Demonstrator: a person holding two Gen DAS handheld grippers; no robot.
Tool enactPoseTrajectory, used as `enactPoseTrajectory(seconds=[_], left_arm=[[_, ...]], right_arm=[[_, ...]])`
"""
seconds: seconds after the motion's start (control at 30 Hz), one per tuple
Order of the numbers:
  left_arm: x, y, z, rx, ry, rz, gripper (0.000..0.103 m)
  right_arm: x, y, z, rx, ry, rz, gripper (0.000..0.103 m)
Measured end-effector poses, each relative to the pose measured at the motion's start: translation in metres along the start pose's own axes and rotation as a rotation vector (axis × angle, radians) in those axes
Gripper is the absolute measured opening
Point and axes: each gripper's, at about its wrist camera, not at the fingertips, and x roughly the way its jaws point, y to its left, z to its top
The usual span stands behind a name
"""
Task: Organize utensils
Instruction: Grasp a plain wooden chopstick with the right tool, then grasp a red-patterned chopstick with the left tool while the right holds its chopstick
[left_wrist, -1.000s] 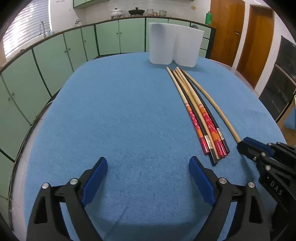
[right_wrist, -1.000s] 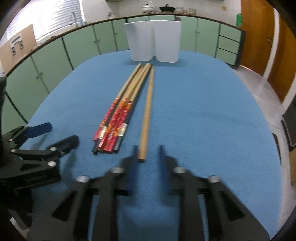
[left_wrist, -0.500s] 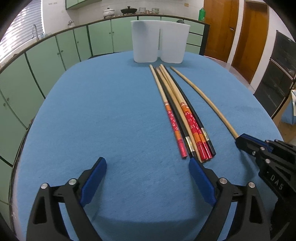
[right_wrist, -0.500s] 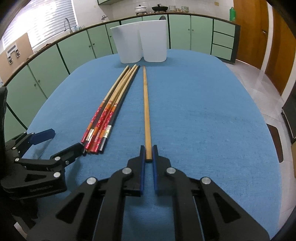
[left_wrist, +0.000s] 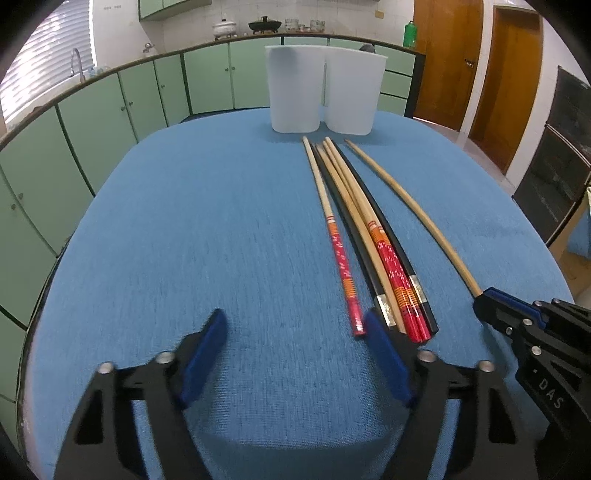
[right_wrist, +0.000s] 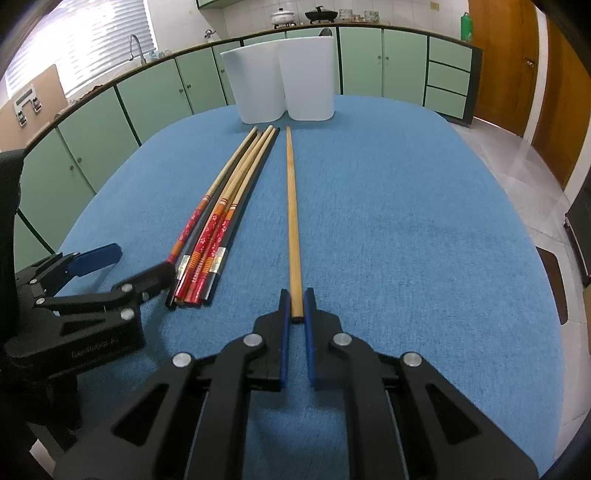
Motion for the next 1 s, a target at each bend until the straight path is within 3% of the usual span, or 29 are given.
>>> enactPoseTrajectory(seconds=[0.17,0.37,0.6,1.0], left_arm=[[-0.003,0.001,0.000,-0.005,-0.014,-0.010,0.035],[-0.002,-0.003,0.003,-0.004,-0.020,-0.044,0.006],[-0.010,0.001,0.006,-0.021,-0.041,-0.058,0.006],[-0.082,0.013,0.037,-0.021,-0.205,-0.066,0.006]], right_arm=[[0.000,0.005,-0.001,-0.029,-0.002,-0.032,0.008],[0.000,0.000,-0.001,-0.010,-0.008,-0.009,0.006],[-0.013,-0.003,-0.003,-0.007,-0.042,0.008,0.006],[-0.069,-0.009,0.029,-0.001,-0.170,0.024,0.006]])
